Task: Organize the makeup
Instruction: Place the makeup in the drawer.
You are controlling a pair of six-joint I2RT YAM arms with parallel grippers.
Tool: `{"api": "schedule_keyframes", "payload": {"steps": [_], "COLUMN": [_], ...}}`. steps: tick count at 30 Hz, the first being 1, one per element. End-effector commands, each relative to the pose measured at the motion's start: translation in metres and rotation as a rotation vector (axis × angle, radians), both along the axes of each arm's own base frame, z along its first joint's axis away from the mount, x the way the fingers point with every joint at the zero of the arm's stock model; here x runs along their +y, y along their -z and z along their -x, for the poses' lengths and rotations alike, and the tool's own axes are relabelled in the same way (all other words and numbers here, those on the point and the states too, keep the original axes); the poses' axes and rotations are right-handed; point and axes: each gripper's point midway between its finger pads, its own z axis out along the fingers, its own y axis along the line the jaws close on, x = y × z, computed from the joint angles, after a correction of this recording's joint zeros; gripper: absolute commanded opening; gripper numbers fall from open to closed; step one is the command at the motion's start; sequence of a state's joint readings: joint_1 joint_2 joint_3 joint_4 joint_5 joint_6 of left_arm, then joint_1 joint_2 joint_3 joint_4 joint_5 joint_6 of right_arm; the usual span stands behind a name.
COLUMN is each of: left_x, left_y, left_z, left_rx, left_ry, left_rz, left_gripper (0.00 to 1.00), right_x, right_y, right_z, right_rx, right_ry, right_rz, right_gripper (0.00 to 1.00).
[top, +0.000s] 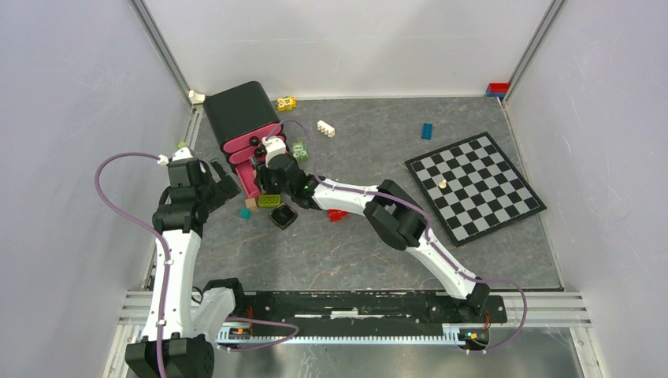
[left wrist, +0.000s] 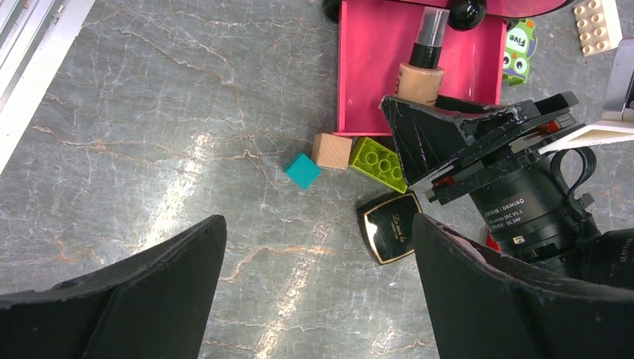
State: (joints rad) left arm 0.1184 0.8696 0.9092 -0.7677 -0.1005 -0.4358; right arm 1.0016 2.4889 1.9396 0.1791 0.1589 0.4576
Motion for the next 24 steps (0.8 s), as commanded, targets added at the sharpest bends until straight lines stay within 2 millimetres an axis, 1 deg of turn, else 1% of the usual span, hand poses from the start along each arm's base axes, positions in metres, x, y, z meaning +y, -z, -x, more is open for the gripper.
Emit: {"api": "schedule_keyframes", "payload": {"steps": [1, 9, 15, 21, 24], "left_x": [0.001, 0.001, 0.001, 0.001, 0.001], "left_y": [-0.009, -0.009, -0.009, -0.009, -0.009], "left_z": [-0.006, -0.006, -0.006, -0.006, -0.006], "left_rx": [-0.05, -0.048, -0.05, -0.048, -0.048], "left_ry": [0.005, 0.006, 0.004, 0.004, 0.005], "left_rz": [-0.005, -0.004, -0.006, -0.005, -0.004], "left_gripper": [1.0, 1.0, 1.0, 1.0, 1.0], "right_x": [-0.002, -0.008, -0.004, -0.001, -0.001], "right_y": [-0.008, -0.007, -0.012, -0.004, 0.003], "right_z": [0.01, 0.013, 0.009, 0.011, 0.009], "right_rx": [0.061, 0.09, 0.088, 0.116, 0.129], "right_ry": [0.006, 0.015, 0.006, -0.021, -0.034], "right_rz": [0.008, 0.018, 0.003, 0.0, -0.009], "right_gripper": [0.25, 0.23, 0.23, 0.27, 0.3]}}
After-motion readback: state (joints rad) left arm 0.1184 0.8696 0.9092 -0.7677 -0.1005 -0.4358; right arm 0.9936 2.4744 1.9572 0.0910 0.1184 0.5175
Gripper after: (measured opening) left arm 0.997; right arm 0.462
